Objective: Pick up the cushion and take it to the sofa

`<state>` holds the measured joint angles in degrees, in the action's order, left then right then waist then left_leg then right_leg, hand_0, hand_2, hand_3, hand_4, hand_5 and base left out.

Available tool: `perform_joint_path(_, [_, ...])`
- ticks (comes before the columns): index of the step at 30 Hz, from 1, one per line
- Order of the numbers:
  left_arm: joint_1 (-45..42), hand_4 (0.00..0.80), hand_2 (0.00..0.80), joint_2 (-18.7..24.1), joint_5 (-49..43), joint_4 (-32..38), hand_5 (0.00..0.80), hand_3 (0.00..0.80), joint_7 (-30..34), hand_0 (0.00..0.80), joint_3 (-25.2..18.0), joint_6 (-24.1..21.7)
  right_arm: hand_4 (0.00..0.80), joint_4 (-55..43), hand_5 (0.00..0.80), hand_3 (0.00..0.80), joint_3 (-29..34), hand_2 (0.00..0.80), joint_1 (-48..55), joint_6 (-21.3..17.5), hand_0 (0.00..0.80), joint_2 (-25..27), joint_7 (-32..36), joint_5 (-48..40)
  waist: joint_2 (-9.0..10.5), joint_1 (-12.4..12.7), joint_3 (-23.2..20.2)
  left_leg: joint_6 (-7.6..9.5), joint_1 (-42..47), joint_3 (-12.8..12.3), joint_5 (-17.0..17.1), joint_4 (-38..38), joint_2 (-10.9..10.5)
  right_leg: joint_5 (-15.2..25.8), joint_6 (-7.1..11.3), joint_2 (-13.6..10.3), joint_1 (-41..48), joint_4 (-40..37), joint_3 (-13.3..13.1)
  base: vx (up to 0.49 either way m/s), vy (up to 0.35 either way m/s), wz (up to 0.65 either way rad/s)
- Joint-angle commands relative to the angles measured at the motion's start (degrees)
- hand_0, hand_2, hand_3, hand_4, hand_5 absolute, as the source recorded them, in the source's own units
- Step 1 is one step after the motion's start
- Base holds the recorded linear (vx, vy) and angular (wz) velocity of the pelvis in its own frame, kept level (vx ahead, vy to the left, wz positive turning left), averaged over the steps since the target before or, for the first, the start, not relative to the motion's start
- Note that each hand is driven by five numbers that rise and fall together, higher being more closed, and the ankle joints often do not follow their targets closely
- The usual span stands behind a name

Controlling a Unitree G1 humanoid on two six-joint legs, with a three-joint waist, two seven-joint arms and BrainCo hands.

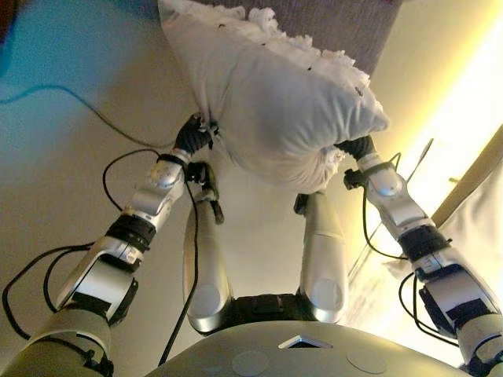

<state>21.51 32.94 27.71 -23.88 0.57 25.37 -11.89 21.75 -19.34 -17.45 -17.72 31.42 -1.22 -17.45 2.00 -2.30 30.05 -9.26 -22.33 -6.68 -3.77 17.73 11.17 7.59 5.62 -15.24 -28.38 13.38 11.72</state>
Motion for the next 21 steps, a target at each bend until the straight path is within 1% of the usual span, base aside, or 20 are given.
perform_joint_path(1, [-7.28, 0.8, 0.8, -1.81, 13.6, 11.9, 0.8, 0.8, 17.66, 0.8, -1.32, -14.86, 0.8, -9.62, 0.8, 0.8, 3.45, 0.8, 3.09, -9.09, 0.8, 0.83, 2.02, -0.02, -2.92, 2.11, -6.26, 0.81, 1.22, 0.84, 3.73, -5.4, 4.75, -5.67, 8.48, -7.07, 5.79, -0.47, 0.4, 0.137, 0.001, 0.07])
perform_joint_path(2, [-10.2, 0.8, 0.8, -3.83, 12.14, 12.64, 0.8, 0.8, 18.1, 0.8, -2.2, -15.12, 0.8, -10.99, 0.8, 0.8, 3.73, 0.8, 4.76, -8.74, 0.8, -0.39, 1.45, 1.23, -2.98, 2.32, -7.33, 1.02, 3.57, 0.7, 3.26, -6.04, 4.83, -5.9, 8.42, -7.0, 8.46, -1.41, 1.07, 0.15, -0.018, 0.09])
perform_joint_path(3, [-13.7, 0.8, 0.8, -5.18, 10.51, 13.16, 0.8, 0.8, 18.35, 0.8, -2.89, -17.23, 0.8, -12.69, 0.8, 0.8, 4.67, 0.8, 6.86, -8.48, 0.8, -2.09, 1.61, 2.94, -2.83, 2.54, -8.87, 1.07, 6.33, 0.37, 2.94, -7.1, 5.05, -6.05, 8.18, -6.74, 11.42, -2.61, 1.73, 0.167, -0.038, 0.09])
perform_joint_path(4, [-16.93, 0.8, 0.8, -5.68, 11.18, 14.56, 0.8, 0.8, 19.75, 0.8, -4.17, -18.54, 0.8, -15.13, 0.8, 0.8, 5.56, 0.8, 8.9, -8.32, 0.8, -2.63, 1.69, 3.94, -2.75, 2.86, -10.26, 1.16, 8.9, 0.32, 2.64, -7.89, 5.22, -6.2, 8.09, -6.59, 14.34, -3.65, 2.53, 0.2, -0.041, 0.05])
perform_joint_path(6, [-20.97, 0.8, 0.8, -6.31, 10.85, 18.23, 0.8, 0.8, 19.86, 0.8, -6.04, -18.07, 0.8, -20.53, 0.8, 0.8, 7.74, 0.8, 11.9, -6.21, 0.8, -2.89, 2.89, 3.52, -2.6, 3.28, -12.31, 1.41, 12.85, 0.34, 2.17, -9.37, 5.2, -6.27, 8.2, -6.22, 18.52, -5.45, 3.35, 0.225, -0.016, 0.0])
perform_joint_path(7, [-24.99, 0.8, 0.8, -6.94, 10.6, 22.48, 0.8, 0.8, 19.63, 0.8, -7.91, -17.65, 0.8, -25.16, 0.8, 0.8, 9.52, 0.8, 14.63, -5.11, 0.8, -3.74, 4.87, 2.51, -2.41, 3.8, -14.64, 1.73, 16.59, 1.18, 1.53, -10.99, 5.04, -6.32, 8.48, -5.62, 22.19, -7.57, 3.24, 0.275, 0.022, -0.03])
perform_joint_path(8, [-27.71, 0.8, 0.8, -7.59, 10.84, 24.9, 0.8, 0.8, 19.24, 0.8, -9.09, -17.18, 0.8, -27.85, 0.8, 0.8, 10.42, 0.8, 16.55, -4.3, 0.8, -3.98, 6.35, 1.79, -2.25, 4.01, -16.46, 2.02, 18.69, 1.56, 1.19, -12.1, 4.79, -6.29, 8.67, -5.16, 24.12, -8.98, 2.96, 0.238, 0.031, -0.1])
perform_joint_path(9, [-28.36, 0.8, 0.8, -7.75, 11.15, 25.63, 0.8, 0.8, 18.94, 0.8, -9.35, -17.34, 0.8, -28.74, 0.8, 0.8, 10.62, 0.8, 16.98, -4.06, 0.8, -3.99, 6.67, 1.61, -2.21, 4.09, -16.85, 2.12, 19.33, 1.67, 1.06, -12.39, 4.65, -6.27, 8.7, -5.05, 24.68, -9.41, 2.86, 0.15, 0.056, -0.18])
perform_joint_path(10, [-30.12, 0.8, 0.8, -8.46, 12.49, 28.61, 0.8, 0.8, 17.55, 0.8, -10.32, -16.62, 0.8, -32.34, 0.8, 0.8, 11.12, 0.8, 18.01, -3.32, 0.8, -4.04, 8.2, 0.44, -2.06, 4.43, -18.21, 2.59, 21.33, 2.89, 0.3, -13.21, 3.69, -6.06, 8.69, -4.74, 26.56, -11.02, 2.19, 0.073, 0.061, -0.21])
perform_joint_path(11, [-30.64, 0.8, 0.8, -8.91, 13.41, 30.01, 0.8, 0.8, 17.06, 0.8, -10.78, -16.38, 0.8, -33.97, 0.8, 0.8, 11.08, 0.8, 18.37, -3.38, 0.8, -4.23, 8.79, 0.0, -2.0, 4.66, -18.9, 2.89, 22.37, 3.63, -0.11, -13.7, 3.14, -5.89, 8.65, -4.63, 27.47, -11.77, 1.7, 0.068, 0.095, -0.31])
perform_joint_path(12, [-30.72, 0.8, 0.8, -9.28, 14.07, 31.31, 0.8, 0.8, 16.78, 0.8, -11.16, -16.68, 0.8, -35.62, 0.8, 0.8, 10.92, 0.8, 18.61, -3.85, 0.8, -4.53, 9.14, -0.35, -1.89, 4.72, -19.73, 3.12, 23.71, 3.42, -0.43, -14.4, 2.83, -5.56, 8.54, -4.75, 28.52, -12.47, 1.57, 0.029, 0.093, -0.38])
perform_joint_path(15, [-28.73, 0.8, 0.8, -8.92, 12.33, 32.63, 0.8, 0.8, 16.16, 0.8, -10.13, -18.0, 0.8, -38.19, 0.8, 0.8, 10.68, 0.8, 19.23, -4.5, 0.8, -4.99, 7.32, -0.64, -1.57, 3.78, -21.32, 3.03, 25.97, 0.45, -0.47, -15.43, 2.41, -4.43, 8.49, -5.76, 30.82, -13.32, 2.8, 0.023, 0.055, -0.28])
perform_joint_path(17, [-27.34, 0.8, 0.8, -8.59, 11.56, 33.4, 0.8, 0.8, 15.67, 0.8, -9.86, -17.14, 0.8, -39.37, 0.8, 0.8, 10.86, 0.8, 19.98, -5.21, 0.8, -5.5, 5.18, -0.58, -1.33, 3.17, -22.16, 3.08, 27.21, -0.44, -0.66, -16.16, 1.97, -3.84, 8.67, -6.28, 31.9, -13.62, 3.32, 0.017, 0.001, -0.07])
perform_joint_path(19, [-26.71, 0.8, 0.8, -8.14, 11.71, 34.28, 0.8, 0.8, 15.05, 0.8, -10.27, -15.43, 0.8, -40.79, 0.8, 0.8, 11.1, 0.8, 20.69, -5.81, 0.8, -5.67, 4.16, -1.55, -1.3, 2.54, -22.97, 3.5, 28.66, -0.68, -0.81, -17.47, 1.69, -3.91, 8.66, -5.92, 32.16, -13.5, 2.73, 0.006, -0.061, -0.03])
perform_joint_path(21, [-26.32, 0.8, 0.8, -7.69, 11.75, 35.21, 0.8, 0.8, 15.16, 0.8, -10.68, -14.15, 0.8, -41.93, 0.8, 0.8, 11.1, 0.8, 21.1, -6.28, 0.8, -5.95, 3.59, -1.88, -1.45, 1.96, -23.49, 3.7, 29.65, -0.73, -0.47, -19.01, 1.75, -5.03, 8.34, -4.78, 32.1, -12.82, 1.88, 0.012, -0.153, -0.01])
